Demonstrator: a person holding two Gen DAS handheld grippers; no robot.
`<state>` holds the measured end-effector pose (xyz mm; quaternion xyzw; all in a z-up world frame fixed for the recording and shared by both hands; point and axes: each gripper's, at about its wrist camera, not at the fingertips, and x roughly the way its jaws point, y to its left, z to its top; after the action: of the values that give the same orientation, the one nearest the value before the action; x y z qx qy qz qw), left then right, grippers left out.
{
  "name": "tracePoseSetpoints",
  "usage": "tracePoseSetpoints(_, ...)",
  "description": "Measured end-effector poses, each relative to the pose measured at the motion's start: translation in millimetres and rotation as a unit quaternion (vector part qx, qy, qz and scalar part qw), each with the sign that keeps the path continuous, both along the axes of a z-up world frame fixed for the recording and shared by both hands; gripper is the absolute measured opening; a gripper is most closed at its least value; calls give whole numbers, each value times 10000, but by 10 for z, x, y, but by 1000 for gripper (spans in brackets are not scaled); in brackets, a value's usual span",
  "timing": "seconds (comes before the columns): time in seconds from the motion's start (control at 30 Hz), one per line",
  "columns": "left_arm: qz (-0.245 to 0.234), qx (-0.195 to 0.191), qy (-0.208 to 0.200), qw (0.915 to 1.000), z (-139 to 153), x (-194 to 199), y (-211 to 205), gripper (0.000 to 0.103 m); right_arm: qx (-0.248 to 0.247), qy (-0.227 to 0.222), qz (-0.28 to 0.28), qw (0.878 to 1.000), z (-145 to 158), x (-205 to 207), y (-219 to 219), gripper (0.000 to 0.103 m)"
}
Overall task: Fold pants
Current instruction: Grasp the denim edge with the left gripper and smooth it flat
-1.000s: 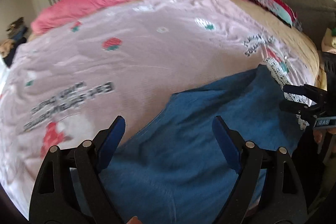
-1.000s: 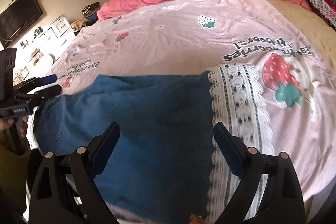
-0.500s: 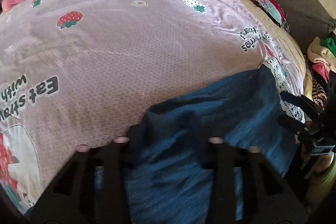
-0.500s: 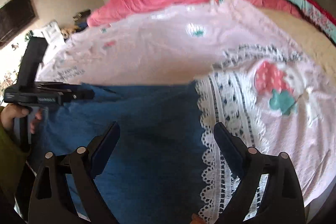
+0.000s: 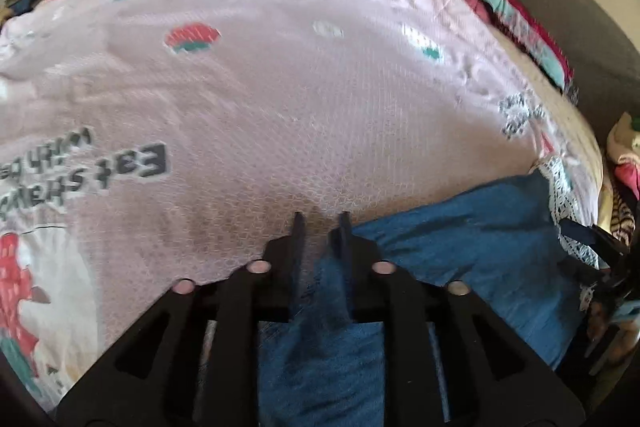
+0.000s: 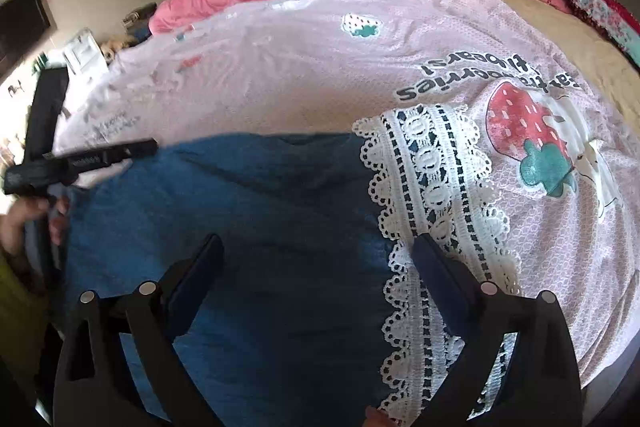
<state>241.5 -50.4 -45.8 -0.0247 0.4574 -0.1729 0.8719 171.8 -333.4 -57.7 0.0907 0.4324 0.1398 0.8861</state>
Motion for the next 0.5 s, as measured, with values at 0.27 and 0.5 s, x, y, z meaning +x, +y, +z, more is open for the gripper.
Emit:
tracePoseSetpoints(0.27,-354,-495,-731,9955,492,-410,-17,40,-3,-231,-162,9996,316,343,-560,72)
tracePoseSetpoints(0.5,-1007,-254,-150,9945,76,-434,-477,46,-1,303,314,9990,56,820,-635,57)
